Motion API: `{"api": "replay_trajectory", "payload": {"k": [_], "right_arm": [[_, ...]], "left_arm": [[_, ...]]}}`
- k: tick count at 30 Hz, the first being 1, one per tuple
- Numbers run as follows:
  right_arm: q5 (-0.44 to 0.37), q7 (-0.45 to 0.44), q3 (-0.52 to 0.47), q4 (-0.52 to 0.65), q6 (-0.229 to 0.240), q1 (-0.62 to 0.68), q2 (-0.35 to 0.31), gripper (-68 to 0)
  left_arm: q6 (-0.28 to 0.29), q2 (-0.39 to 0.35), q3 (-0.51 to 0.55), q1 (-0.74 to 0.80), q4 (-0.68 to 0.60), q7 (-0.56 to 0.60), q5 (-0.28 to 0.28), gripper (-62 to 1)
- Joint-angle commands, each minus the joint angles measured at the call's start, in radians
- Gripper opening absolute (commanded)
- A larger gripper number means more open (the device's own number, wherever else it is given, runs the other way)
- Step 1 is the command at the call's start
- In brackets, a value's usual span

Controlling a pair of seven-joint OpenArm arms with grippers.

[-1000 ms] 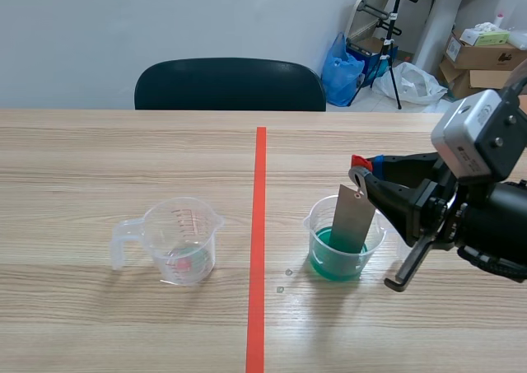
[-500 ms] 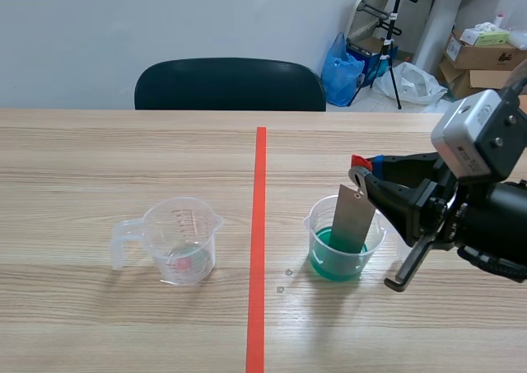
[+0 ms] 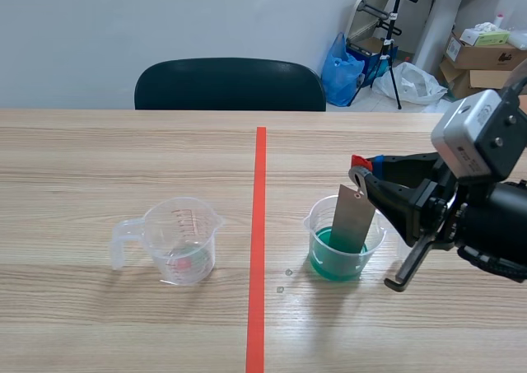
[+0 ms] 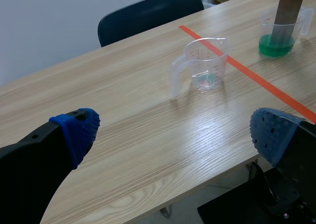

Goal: Do the redox reaction experiment

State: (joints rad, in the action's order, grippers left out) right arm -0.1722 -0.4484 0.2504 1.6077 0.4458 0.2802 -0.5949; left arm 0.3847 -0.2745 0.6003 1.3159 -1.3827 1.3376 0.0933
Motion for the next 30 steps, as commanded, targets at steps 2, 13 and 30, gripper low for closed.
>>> {"api": "replay_trajectory", "payload": {"k": [2,13,30], "right_arm": [[-0.014,-0.010,-0.002,0.005,-0.003,-0.017,-0.009,-66.9],[-0.014,-0.011,-0.003,0.006,-0.003,-0.017,-0.009,-66.9],[-0.077,-0.006,-0.029,0.098,-0.003,-0.008,-0.069,-66.9]], "left_arm": [[-0.002,-0.003,0.012,0.001,-0.005,0.017,-0.011,1.4],[-0.002,-0.003,0.012,0.001,-0.005,0.016,-0.011,1.4],[-0.002,-0.003,0.012,0.001,-0.005,0.012,-0.011,1.4]]}}
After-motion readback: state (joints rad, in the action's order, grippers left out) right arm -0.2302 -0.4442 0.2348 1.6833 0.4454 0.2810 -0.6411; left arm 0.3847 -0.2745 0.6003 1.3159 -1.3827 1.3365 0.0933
